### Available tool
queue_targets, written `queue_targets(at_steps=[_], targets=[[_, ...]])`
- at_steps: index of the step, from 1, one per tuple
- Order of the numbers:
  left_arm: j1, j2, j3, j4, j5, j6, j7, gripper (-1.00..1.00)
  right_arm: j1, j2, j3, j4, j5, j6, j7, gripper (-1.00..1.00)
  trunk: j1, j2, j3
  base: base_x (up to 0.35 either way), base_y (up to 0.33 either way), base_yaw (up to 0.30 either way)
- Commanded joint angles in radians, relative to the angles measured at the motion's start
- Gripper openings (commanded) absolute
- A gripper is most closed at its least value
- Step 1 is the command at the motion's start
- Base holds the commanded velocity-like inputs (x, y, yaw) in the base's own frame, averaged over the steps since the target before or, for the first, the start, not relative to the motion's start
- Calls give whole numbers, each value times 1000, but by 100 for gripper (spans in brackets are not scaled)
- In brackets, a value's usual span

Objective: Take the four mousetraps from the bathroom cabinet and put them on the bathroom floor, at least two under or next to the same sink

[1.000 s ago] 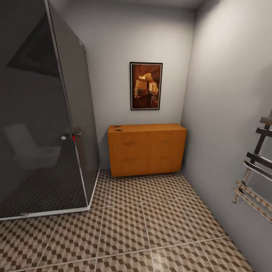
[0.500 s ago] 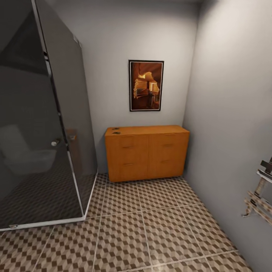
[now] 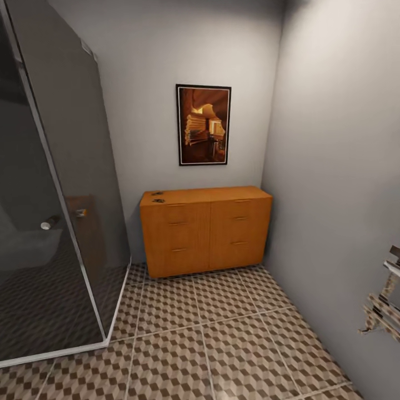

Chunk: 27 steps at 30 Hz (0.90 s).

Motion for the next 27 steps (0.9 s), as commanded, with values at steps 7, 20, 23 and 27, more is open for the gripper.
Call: queue_targets(at_steps=[7, 20, 23, 27], targets=[[-1, 0, -9, 0, 10, -2, 3, 100, -1, 0, 0, 3, 10, -3, -5, 100, 1, -1, -1, 322, 0, -5], [0, 0, -8, 0, 10, -2, 3, 100, -1, 0, 0, 3, 11, -2, -5, 100, 1, -1, -1, 322, 0, -1], [-1, -1, -8, 0, 10, -2, 3, 100, -1, -1, 0, 3, 11, -3, -5, 100, 1, -1, -1, 322, 0, 0], [-1, -1, -7, 0, 10, -2, 3, 100, -1, -1, 0, 3, 11, -3, -5, 100, 1, -1, -1, 322, 0, 0]])
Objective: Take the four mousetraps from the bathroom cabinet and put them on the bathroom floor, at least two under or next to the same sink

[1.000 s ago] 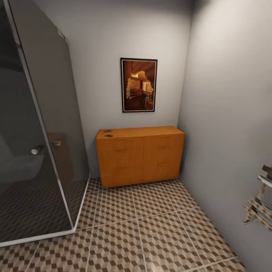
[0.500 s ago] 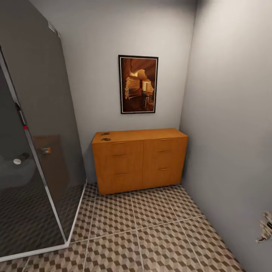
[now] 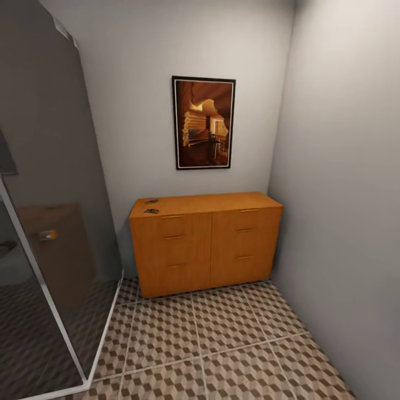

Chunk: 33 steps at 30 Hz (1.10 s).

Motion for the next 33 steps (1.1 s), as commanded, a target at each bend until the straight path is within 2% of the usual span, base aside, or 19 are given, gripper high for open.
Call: queue_targets(at_steps=[1, 12, 17, 18, 20, 33], targets=[[0, 0, -8, 0, 10, -2, 3, 100, -1, 0, 0, 3, 10, -3, -5, 100, 1, -1, -1, 322, 0, 0], [0, 0, -8, -1, 18, -3, 3, 100, -1, 0, 0, 3, 10, -3, -5, 100, 1, -1, -1, 322, 0, 0], [0, 0, -9, -1, 53, -3, 3, 100, -1, 1, 0, 3, 10, -3, -5, 100, 1, -1, -1, 322, 0, 0], [0, 0, -11, -1, 83, -5, 2, 100, -1, 0, 0, 3, 10, -3, -5, 100, 1, -1, -1, 322, 0, 0], [0, 0, -12, -1, 95, -6, 2, 100, -1, 0, 0, 3, 10, -3, -5, 100, 1, -1, -1, 322, 0, 0], [0, 0, -13, -1, 107, -8, 2, 100, -1, 0, 0, 3, 10, -4, -5, 100, 1, -1, -1, 322, 0, 0]])
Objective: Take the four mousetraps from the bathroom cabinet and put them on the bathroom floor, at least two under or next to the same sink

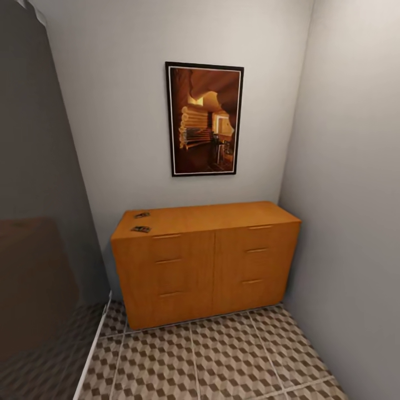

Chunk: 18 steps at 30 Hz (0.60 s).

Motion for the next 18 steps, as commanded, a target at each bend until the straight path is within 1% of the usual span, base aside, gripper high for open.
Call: queue_targets(at_steps=[1, 5, 10, 13, 18], targets=[[-1, 0, -9, 0, 10, -2, 3, 100, -1, 0, 0, 3, 10, -3, -5, 100, 1, -1, -1, 322, 0, 8], [-1, 0, -9, 0, 10, -2, 3, 100, -1, 0, 0, 3, 10, -3, -5, 100, 1, -1, -1, 322, 0, 86], [-1, 0, -9, 0, 10, -4, 3, 100, -1, 0, 0, 3, 10, -3, -5, 100, 1, -1, -1, 293, 0, 203], [-1, 0, -10, 0, 10, -5, 3, 100, -1, 0, 0, 3, 10, -3, -5, 100, 1, -1, -1, 166, 0, 247], [-1, 0, -10, 0, 10, -6, 3, 100, -1, -1, 0, 3, 10, -3, -5, 100, 1, -1, -1, 70, 0, 264]])
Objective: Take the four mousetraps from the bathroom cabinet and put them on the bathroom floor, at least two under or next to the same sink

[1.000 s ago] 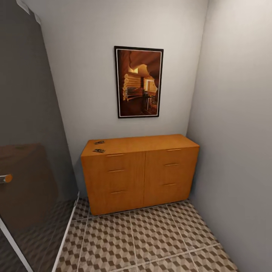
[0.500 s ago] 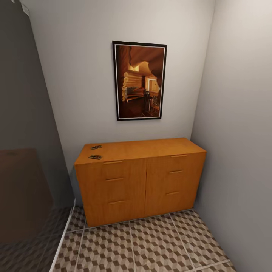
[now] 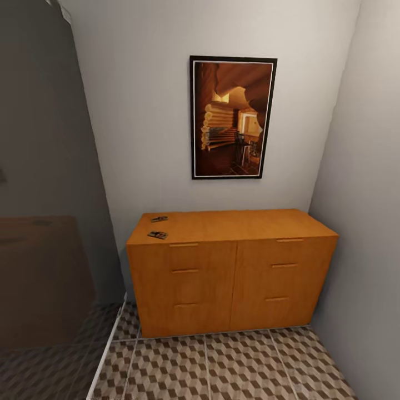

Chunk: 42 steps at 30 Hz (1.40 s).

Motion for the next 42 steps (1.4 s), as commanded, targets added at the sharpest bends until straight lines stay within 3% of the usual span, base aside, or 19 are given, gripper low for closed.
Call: queue_targets(at_steps=[1, 12, 42], targets=[[-1, 0, -8, 1, 10, -3, 3, 100, -1, 0, 0, 3, 10, -3, -5, 100, 0, -1, -1, 34, 0, 270], [0, -1, -9, 1, 9, -4, 3, 100, -1, -1, 0, 3, 10, -3, -5, 100, 0, -1, -1, 11, 0, 230], [-1, -3, -7, -4, 9, -2, 5, 100, -1, 2, 0, 3, 12, -3, -5, 100, 0, -1, -1, 51, 0, 4]])
